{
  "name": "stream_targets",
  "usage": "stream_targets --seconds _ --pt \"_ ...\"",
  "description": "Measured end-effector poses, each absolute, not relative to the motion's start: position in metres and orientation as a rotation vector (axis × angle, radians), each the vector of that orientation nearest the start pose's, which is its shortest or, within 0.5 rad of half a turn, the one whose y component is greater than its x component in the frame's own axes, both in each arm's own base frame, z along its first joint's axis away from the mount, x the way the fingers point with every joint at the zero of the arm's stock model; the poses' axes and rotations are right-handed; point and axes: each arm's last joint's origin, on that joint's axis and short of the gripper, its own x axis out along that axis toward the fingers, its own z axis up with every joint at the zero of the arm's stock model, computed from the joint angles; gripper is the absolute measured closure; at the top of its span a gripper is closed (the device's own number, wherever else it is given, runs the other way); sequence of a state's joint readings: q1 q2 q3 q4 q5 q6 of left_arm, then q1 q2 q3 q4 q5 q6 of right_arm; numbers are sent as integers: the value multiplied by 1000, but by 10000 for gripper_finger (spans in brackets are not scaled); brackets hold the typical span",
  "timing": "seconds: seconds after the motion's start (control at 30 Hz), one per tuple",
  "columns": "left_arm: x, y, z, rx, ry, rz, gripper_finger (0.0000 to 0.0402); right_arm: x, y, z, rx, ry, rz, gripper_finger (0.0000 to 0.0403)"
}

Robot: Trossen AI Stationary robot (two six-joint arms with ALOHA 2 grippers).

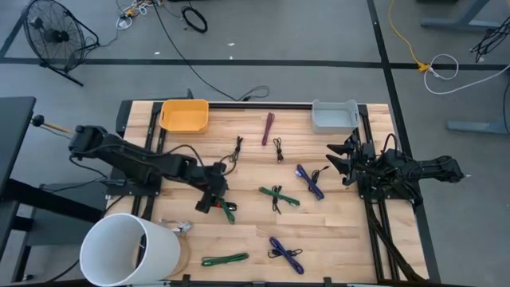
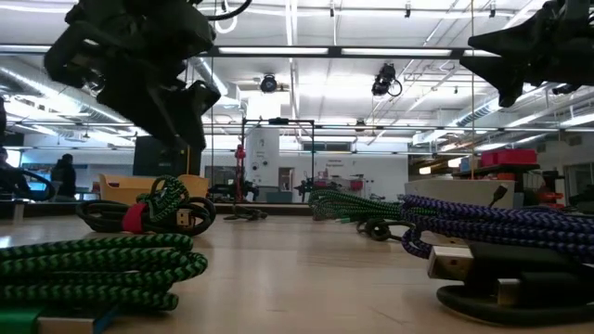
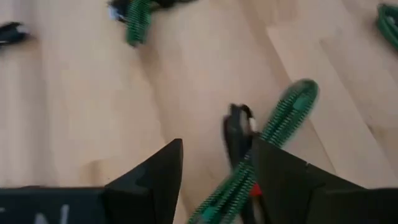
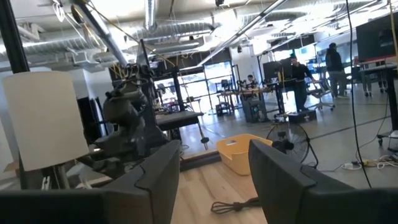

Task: Pick & Place USB Port
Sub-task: Put the green charger cable into the yellow bin

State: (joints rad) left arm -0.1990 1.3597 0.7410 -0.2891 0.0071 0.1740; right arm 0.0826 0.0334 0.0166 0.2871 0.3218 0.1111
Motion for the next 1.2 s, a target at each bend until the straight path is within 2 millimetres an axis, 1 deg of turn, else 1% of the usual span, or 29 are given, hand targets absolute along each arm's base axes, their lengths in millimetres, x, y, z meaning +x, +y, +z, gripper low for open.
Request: stream_targets --seconds 0.13,0.2,0.6,0.67,0.73,0.77,0.83,0.9,0.93,0.97,1.1,1.2 --pt "252 -56 175 282 1005 -297 209 95 -1 192 197 -268 -219 211" --pt "253 -57 170 276 1026 -295 209 95 -1 191 195 -261 -220 211" --pt "258 -58 154 269 1082 -292 210 95 -1 191 194 -260 -220 211" --pt "258 -59 154 264 1084 -295 217 95 -1 191 194 -260 -221 211" --pt "258 -59 154 257 1084 -305 237 95 -1 191 194 -260 -221 211" --pt "258 -59 154 254 1083 -310 253 95 -1 191 193 -259 -221 211" --pt "258 -59 154 250 1083 -316 298 95 -1 191 193 -258 -221 211" --pt "258 -59 155 244 1082 -325 356 95 -1 191 190 -254 -222 211" --pt "258 -59 155 243 1081 -331 376 95 -1 191 190 -252 -222 211" --pt "258 -59 155 242 1081 -330 382 95 -1 190 189 -247 -222 211" --pt "259 -60 156 222 1077 -320 384 95 -1 189 187 -235 -223 211" --pt "262 -61 162 221 1075 -321 384 96 -1 189 188 -232 -223 211"
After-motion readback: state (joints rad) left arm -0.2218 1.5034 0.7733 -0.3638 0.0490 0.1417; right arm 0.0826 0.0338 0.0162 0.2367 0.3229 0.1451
